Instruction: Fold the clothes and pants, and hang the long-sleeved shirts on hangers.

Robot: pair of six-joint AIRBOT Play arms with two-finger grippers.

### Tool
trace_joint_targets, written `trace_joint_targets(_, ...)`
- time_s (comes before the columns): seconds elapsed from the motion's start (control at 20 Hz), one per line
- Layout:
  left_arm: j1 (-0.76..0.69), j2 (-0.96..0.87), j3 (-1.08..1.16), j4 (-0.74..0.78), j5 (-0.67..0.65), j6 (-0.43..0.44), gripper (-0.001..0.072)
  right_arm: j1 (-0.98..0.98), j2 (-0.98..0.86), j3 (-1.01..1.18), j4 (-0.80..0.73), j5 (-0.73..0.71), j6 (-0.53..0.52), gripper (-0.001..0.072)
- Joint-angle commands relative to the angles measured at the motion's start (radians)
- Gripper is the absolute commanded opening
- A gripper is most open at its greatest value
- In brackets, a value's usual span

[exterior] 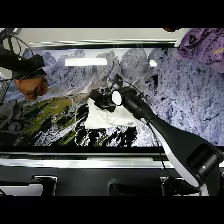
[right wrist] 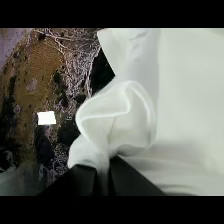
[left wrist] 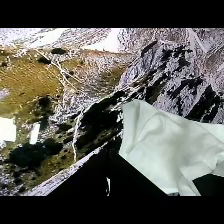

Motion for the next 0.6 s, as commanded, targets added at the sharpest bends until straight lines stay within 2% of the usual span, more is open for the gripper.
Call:
trace_joint_targets(0.0,0.006,0.001,0.000,0.001,-0.004,0.001,0.0018,0.005,-0.025,0.001,0.011,-0.052,-0.029,0.0152)
trace_joint_targets(0.05,0.006,0.001,0.000,0.001,-0.004,0.001,0.0018,0.005,-0.025,0.001,0.019,-0.072,-0.050,0.0201)
trace_joint_targets(0.15,0.006,0.001,0.000,0.001,-0.004,0.001,0.0018,0.000,-0.018,0.001,0.077,-0.085,-0.113,0.0465)
trace_joint_targets(0.2,0.006,0.001,0.000,0.001,-0.004,0.001,0.0018,-0.008,-0.008,0.001,0.105,-0.081,-0.175,0.0500)
trace_joint_targets(0.35,0.006,0.001,0.000,0.001,-0.004,0.001,0.0018,-0.047,0.050,0.001,0.142,-0.017,-0.278,0.0500)
trace_joint_targets(0.55,0.006,0.001,0.000,0.001,-0.005,0.001,0.0018,-0.211,0.158,0.001,0.142,0.167,-0.417,0.0501)
